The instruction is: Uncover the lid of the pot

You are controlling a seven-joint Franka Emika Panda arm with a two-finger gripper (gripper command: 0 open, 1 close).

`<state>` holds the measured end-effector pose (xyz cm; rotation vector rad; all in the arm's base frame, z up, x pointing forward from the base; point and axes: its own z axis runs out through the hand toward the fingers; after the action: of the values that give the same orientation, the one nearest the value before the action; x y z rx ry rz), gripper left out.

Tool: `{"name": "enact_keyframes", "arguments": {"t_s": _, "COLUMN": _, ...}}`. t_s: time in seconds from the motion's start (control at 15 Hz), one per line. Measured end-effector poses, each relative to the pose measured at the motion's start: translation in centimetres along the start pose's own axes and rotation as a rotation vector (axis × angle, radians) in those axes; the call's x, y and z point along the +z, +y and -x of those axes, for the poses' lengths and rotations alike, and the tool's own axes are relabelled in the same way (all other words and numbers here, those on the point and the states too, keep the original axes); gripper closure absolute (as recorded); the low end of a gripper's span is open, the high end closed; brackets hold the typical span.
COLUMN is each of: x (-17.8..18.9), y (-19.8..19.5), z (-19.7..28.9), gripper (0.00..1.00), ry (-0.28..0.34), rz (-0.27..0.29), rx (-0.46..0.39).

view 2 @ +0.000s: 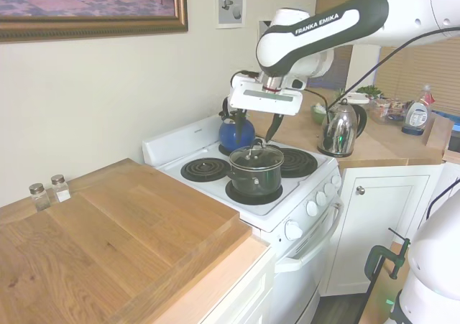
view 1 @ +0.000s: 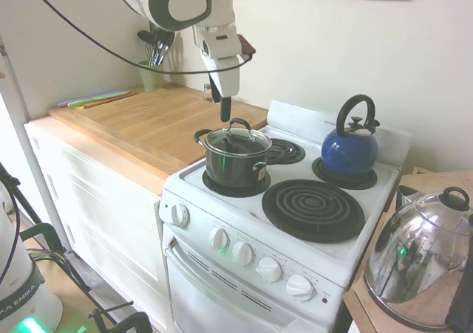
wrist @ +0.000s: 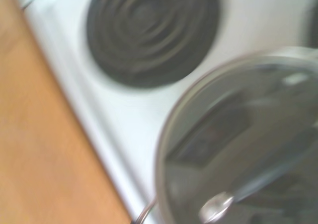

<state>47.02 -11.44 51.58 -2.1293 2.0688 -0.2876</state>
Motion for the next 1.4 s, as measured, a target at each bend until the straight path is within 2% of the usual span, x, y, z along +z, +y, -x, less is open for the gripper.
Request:
{"name": "enact_keyframes", "arguments": {"t_s": 0.13, "x": 0.7, "y": -1.2, "z": 0.2, "gripper": 0.00, "ry": 0.080, "rz": 0.051, "rx": 0.086}}
{"name": "enact_keyframes", "arguments": {"t_s": 0.27, "x": 1.7, "y": -2.1, "z": -0.4, "gripper": 0.00, "ry": 0.124, "rz": 0.101, "rx": 0.156}}
{"name": "enact_keyframes", "arguments": {"t_s": 0.53, "x": 3.7, "y": -3.0, "z": -0.5, "gripper": 0.00, "ry": 0.115, "rz": 0.146, "rx": 0.168}}
{"name": "enact_keyframes", "arguments": {"t_s": 0.6, "x": 4.3, "y": -3.2, "z": -0.2, "gripper": 1.00, "ry": 0.110, "rz": 0.157, "rx": 0.162}}
{"name": "enact_keyframes", "arguments": {"t_s": 1.4, "x": 5.2, "y": -3.2, "z": -1.8, "gripper": 1.00, "ry": 0.092, "rz": 0.170, "rx": 0.195}}
